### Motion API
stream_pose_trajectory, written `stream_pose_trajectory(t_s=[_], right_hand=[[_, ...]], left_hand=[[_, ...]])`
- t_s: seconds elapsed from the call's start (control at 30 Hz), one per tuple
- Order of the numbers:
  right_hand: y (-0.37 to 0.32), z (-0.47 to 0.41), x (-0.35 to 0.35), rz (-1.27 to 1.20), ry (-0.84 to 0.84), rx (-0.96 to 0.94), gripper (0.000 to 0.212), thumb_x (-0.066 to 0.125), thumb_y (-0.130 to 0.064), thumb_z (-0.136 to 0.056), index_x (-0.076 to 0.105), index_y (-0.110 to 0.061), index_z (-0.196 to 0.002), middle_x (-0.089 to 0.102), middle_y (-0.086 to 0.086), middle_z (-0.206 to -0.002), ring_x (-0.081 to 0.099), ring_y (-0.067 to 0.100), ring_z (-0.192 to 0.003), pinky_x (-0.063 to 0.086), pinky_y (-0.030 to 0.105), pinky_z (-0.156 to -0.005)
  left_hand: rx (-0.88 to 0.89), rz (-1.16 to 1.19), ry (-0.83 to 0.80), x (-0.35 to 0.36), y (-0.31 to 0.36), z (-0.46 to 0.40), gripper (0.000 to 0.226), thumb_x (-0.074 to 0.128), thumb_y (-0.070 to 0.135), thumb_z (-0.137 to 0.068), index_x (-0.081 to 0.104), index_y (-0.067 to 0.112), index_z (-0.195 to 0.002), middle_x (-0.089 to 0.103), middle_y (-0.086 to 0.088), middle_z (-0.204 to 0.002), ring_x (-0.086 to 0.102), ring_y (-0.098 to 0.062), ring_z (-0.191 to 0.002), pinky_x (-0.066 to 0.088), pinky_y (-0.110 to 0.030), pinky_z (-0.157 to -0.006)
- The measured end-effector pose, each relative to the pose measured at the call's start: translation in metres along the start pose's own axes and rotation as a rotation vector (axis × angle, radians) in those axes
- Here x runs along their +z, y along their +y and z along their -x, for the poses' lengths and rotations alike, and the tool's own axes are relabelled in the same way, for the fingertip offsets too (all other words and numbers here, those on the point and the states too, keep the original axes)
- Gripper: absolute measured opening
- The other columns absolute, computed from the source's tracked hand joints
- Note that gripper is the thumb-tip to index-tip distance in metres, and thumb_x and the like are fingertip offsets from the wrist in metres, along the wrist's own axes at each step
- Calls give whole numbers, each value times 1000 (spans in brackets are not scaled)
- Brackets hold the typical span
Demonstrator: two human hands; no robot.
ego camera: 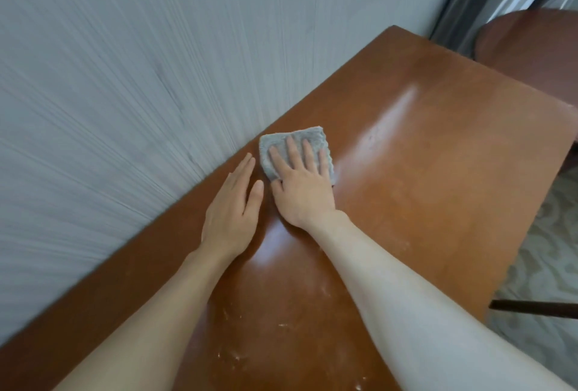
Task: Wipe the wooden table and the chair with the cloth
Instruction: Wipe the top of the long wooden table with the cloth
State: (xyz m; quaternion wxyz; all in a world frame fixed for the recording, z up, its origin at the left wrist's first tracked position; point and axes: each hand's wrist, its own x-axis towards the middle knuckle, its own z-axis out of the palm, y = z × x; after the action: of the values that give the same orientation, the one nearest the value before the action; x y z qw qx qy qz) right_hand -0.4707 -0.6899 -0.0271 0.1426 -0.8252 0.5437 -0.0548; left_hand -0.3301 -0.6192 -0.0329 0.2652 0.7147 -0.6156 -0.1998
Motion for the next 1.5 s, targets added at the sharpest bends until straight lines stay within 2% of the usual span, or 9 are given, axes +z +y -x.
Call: stream_pose_trajectory(t_s=[0.23,0.57,0.7,0.83,0.97,1.1,1.17,1.23,1.5], right_hand=[[-7,20,3,14,-37,-130,59,18,-46,-105,13,-32,-162,5,0,-172,-5,28,-158,-5,51,-126],[92,92,-18,84,71,285,63,22,-46,-101,12,-33,-162,5,3,-171,2,32,-157,-1,54,-126],[158,133,-32,131,122,484,63,32,-43,-102,13,-32,-162,9,5,-171,8,34,-156,3,55,-125],[194,163,-43,138,101,577,62,28,-41,-103,9,-34,-162,4,3,-171,4,32,-157,2,54,-125],[174,170,-39,144,105,580,62,26,-37,-104,8,-30,-162,4,6,-171,4,34,-156,3,56,-124],[125,170,-21,159,140,423,61,34,-35,-104,18,-25,-162,11,10,-170,11,38,-155,7,57,-124],[96,163,-11,156,132,354,61,28,-37,-103,17,-25,-162,10,10,-170,8,37,-156,6,57,-125],[69,151,-3,133,118,294,64,21,-39,-100,17,-26,-162,9,9,-171,6,35,-157,2,56,-125],[-11,110,17,70,60,179,62,29,-43,-104,14,-28,-162,1,8,-171,-2,34,-157,-3,55,-125]], left_hand=[[4,-42,-37,1,-3,-2,69,20,59,-101,26,27,-162,26,11,-168,19,-4,-155,18,-31,-125],[103,-255,-120,3,-7,-3,80,10,71,-100,28,23,-161,14,7,-171,4,-5,-156,3,-29,-126],[114,-287,-184,-2,-4,-1,83,8,73,-98,23,23,-163,7,9,-172,0,-5,-157,2,-32,-127],[189,-359,-219,-8,4,14,77,9,69,-100,19,25,-163,2,11,-172,-1,-4,-157,6,-37,-129],[161,-459,-193,-14,0,41,70,9,61,-104,14,25,-164,-1,10,-172,-5,-4,-157,0,-33,-128],[38,-496,-156,-41,-29,51,71,10,61,-104,11,24,-165,-3,8,-172,-5,-4,-156,0,-31,-127],[6,-490,-167,-48,-42,59,73,10,62,-102,11,24,-165,-2,9,-172,-4,-4,-156,-2,-30,-126],[7,-460,-186,-47,-48,65,73,9,62,-102,9,25,-165,-3,11,-172,-8,-1,-155,-3,-30,-126],[77,-467,-120,-42,-58,68,70,8,59,-104,12,23,-164,2,8,-171,-3,-4,-156,1,-34,-128]])
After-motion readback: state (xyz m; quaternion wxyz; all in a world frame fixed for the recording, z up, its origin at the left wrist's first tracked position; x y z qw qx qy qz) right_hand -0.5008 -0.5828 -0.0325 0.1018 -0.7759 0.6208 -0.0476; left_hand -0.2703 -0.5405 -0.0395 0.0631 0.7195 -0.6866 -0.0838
